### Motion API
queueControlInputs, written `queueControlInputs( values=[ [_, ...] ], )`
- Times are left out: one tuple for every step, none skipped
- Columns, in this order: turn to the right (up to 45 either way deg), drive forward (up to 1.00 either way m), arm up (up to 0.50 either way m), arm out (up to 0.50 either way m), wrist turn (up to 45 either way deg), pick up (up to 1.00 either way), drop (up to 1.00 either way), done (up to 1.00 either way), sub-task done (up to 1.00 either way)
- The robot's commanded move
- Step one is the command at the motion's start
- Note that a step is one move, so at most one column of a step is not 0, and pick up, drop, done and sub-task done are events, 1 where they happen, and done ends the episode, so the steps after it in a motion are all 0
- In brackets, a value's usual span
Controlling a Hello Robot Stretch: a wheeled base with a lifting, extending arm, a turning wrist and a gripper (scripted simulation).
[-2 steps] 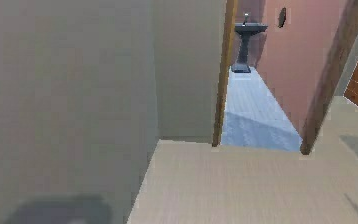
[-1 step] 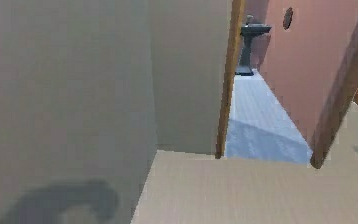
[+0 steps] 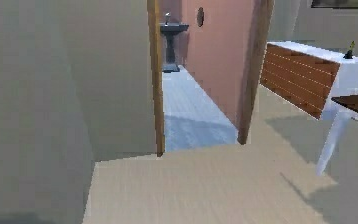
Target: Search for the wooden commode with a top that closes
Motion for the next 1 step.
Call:
queueControlInputs(
  values=[
    [0.0,0.3,0.0,0.0,0.0,0.0,0.0,0.0,0.0]
  ],
)
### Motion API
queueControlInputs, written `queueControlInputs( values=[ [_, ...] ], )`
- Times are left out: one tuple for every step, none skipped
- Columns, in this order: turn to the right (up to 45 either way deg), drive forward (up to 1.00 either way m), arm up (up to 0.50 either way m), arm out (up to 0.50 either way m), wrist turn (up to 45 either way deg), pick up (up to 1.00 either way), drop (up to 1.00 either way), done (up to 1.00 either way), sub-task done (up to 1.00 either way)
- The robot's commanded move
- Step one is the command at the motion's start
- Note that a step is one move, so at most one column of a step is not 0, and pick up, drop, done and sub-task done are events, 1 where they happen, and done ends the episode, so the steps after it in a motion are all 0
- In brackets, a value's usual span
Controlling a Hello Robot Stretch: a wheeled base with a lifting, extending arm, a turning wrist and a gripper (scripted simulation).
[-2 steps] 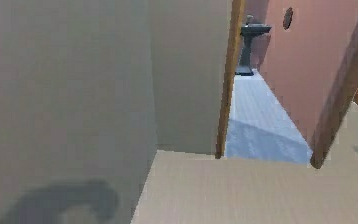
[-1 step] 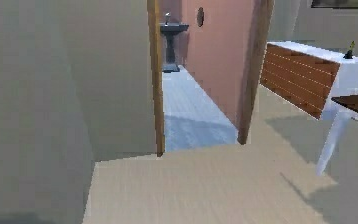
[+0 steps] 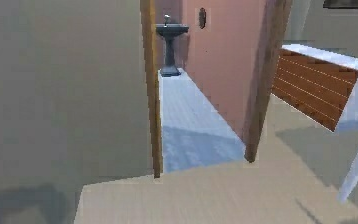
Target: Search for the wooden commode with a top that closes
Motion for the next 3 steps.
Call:
queueControlInputs(
  values=[
    [12.0,0.0,0.0,0.0,0.0,0.0,0.0,0.0,0.0],
    [0.0,1.0,0.0,0.0,0.0,0.0,0.0,0.0,0.0],
    [6.0,0.0,0.0,0.0,0.0,0.0,0.0,0.0,0.0]
  ],
)
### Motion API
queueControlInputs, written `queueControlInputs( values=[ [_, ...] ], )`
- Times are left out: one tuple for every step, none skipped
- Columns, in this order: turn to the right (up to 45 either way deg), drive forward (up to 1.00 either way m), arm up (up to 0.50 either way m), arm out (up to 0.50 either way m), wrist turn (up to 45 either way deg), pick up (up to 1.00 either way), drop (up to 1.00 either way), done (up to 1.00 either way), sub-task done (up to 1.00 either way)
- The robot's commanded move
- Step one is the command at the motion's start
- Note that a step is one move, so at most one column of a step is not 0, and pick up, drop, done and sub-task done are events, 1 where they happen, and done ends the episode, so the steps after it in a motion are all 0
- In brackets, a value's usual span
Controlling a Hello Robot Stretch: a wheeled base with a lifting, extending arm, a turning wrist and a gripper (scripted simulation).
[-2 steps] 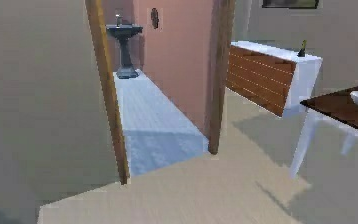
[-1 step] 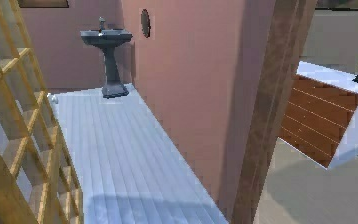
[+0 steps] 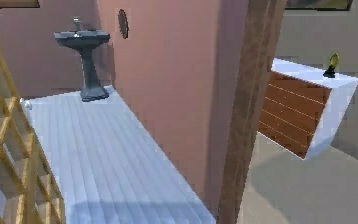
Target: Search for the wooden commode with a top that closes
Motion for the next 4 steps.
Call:
queueControlInputs(
  values=[
    [0.0,0.35,0.0,0.0,0.0,0.0,0.0,0.0,0.0],
    [-27.0,0.0,0.0,0.0,0.0,0.0,0.0,0.0,0.0],
    [0.0,1.0,0.0,0.0,0.0,0.0,0.0,0.0,0.0],
    [-6.0,0.0,0.0,0.0,0.0,0.0,0.0,0.0,0.0]
  ],
)
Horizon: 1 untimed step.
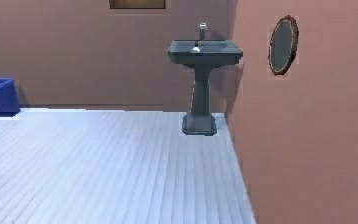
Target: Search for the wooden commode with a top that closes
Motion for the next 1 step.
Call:
queueControlInputs(
  values=[
    [0.0,0.2,0.0,0.0,0.0,0.0,0.0,0.0,0.0]
  ],
)
